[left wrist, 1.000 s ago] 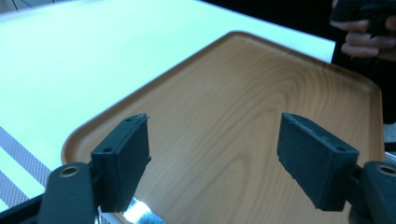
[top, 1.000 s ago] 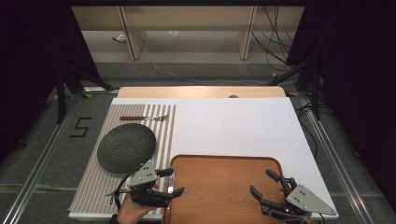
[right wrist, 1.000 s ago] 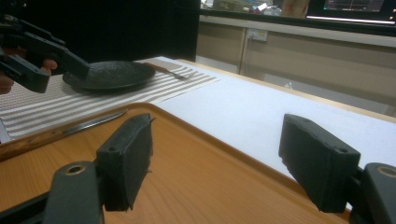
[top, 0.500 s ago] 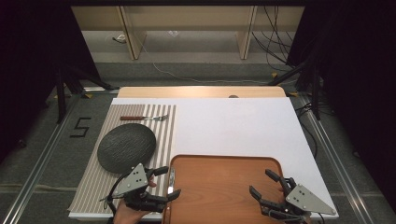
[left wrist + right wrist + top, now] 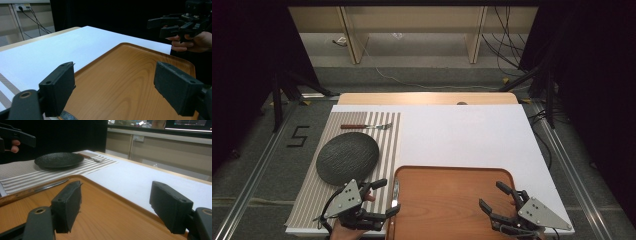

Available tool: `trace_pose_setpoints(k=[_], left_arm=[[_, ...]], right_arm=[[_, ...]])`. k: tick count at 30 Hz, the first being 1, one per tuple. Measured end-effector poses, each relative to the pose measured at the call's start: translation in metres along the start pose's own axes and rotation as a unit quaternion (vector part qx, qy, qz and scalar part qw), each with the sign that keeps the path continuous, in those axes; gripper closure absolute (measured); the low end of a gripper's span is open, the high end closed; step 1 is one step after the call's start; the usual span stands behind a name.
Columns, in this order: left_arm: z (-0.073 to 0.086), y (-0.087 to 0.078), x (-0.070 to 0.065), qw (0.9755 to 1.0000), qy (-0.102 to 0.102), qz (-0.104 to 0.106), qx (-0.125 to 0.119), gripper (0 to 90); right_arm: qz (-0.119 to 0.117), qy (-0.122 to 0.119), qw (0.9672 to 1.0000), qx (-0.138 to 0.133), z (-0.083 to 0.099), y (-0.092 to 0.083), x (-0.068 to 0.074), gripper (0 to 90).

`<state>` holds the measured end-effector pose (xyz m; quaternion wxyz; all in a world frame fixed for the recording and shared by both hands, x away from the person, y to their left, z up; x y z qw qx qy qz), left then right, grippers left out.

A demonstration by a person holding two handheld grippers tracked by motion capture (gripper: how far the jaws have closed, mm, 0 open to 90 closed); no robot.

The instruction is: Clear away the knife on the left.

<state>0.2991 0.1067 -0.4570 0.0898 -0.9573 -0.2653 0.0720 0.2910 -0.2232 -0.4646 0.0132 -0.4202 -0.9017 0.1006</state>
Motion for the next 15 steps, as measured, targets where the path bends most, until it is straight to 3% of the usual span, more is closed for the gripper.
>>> trace_pose_setpoints(k=[15], left_arm=[[0.0013, -0.0003, -0.0003, 1.0, 0.002, -0.001, -0.002, 16.9]], right_arm=[[0.002, 0.0, 1.0, -0.001, -0.0001, -0.0004, -0.0012, 26.5]])
Point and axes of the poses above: each handheld gripper's, and its own axes: y roughly forward along the jaws, z roughly out of its underside, x roughly to its left, the point moved 7 cm from there along y, roughly forward along the jaws
